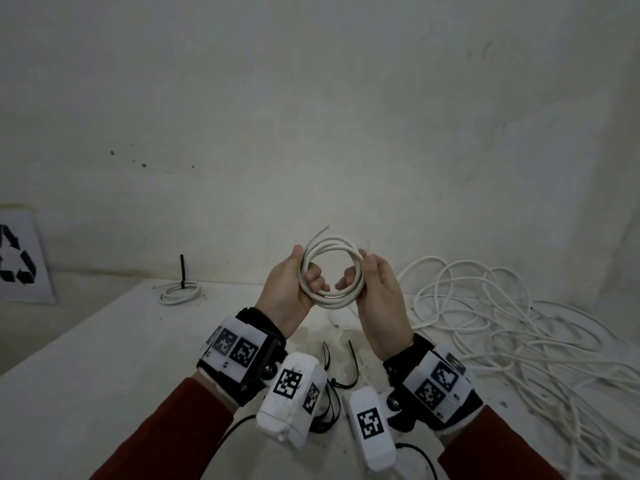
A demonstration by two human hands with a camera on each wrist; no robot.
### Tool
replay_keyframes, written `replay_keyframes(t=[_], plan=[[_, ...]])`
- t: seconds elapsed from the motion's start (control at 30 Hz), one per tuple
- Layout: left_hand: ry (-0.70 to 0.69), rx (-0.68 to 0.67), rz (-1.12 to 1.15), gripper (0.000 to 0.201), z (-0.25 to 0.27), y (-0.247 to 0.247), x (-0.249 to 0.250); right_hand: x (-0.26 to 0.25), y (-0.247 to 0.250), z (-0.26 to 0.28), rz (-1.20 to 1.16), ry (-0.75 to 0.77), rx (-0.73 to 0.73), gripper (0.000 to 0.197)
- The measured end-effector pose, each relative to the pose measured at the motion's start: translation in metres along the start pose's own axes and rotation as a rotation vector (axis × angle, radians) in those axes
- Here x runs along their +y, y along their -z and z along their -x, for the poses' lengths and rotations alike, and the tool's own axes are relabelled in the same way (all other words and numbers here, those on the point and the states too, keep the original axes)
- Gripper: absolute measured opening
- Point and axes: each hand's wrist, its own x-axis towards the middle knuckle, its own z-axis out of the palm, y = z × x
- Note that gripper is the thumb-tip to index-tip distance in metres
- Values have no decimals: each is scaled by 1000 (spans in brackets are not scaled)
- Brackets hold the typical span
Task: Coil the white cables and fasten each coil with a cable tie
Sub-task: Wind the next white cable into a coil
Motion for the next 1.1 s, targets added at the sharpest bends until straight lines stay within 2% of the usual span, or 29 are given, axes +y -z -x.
replay_keyframes(t=[0.07, 0.13, 0.2, 0.47, 0.53, 0.63, 0.77, 0.87, 0.97, 1.1], plan=[[-52, 33, 10, 32, -2, 1, -2, -3, -3, 2, -153, -24, -12, 18], [-105, 58, 0, 24, -1, 0, -2, -5, -7, 3, -198, -27, -19, 14], [-129, 65, -14, 18, -1, 1, -3, -4, -9, 3, -201, -20, -15, 11], [-98, 1, -120, 27, 6, 1, -6, 4, -10, -1, -97, -47, 131, 6], [-131, -9, -207, 21, 8, 2, -8, 7, -9, -2, -87, -75, 158, 7], [-179, 20, -303, 18, 8, 7, -12, 6, -5, -3, -110, -176, 111, 9], [-136, 83, -263, 16, 7, 16, -18, 1, 0, -12, -177, -444, 11, 13], [-84, 127, -233, 17, 6, 19, -22, 1, 2, -14, -214, -587, 2, 22], [-48, 140, -222, 20, 6, 19, -24, 4, 3, -14, -203, -608, 16, 23], [-6, 136, -210, 21, 6, 18, -23, 3, 1, -10, -127, -531, 6, 25]])
